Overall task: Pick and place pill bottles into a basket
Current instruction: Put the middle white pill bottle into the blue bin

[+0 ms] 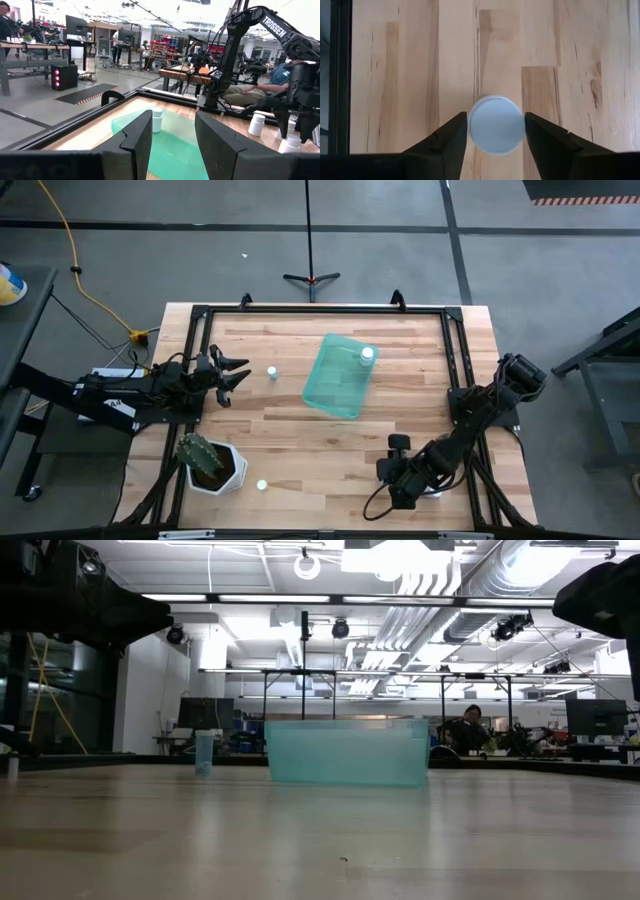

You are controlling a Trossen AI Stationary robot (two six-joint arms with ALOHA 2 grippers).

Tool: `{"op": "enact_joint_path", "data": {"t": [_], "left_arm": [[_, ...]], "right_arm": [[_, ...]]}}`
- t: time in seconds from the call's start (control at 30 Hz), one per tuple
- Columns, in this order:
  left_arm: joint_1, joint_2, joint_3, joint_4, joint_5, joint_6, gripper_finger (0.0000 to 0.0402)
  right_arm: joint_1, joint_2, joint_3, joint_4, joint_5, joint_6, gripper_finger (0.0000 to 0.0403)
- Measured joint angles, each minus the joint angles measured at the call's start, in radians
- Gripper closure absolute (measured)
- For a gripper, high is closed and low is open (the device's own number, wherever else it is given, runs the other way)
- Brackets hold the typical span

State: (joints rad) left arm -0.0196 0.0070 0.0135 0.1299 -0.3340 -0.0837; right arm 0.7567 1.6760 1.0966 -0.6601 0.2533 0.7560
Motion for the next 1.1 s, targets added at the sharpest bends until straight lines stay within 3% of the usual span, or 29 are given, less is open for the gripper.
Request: {"op": "enact_joint_path", "data": {"t": [0.27,0.5,0.83,1.1], "left_arm": [[0.0,0.0,0.0,0.0,0.001,0.0,0.0218],[0.0,0.0,0.0,0.0,0.002,-0.001,0.0218],[0.0,0.0,0.0,0.0,0.004,-0.001,0.0218],[0.0,0.0,0.0,0.0,0.004,-0.001,0.0218]], "right_arm": [[-0.02,0.022,0.0,-0.001,0.01,-0.001,0.0199],[-0.057,0.047,0.0,-0.001,-0.079,-0.022,0.0188],[-0.071,0.047,0.0,0.0,-0.046,-0.089,0.023],[-0.162,0.039,0.002,-0.005,-0.002,-0.163,0.0252]]}}
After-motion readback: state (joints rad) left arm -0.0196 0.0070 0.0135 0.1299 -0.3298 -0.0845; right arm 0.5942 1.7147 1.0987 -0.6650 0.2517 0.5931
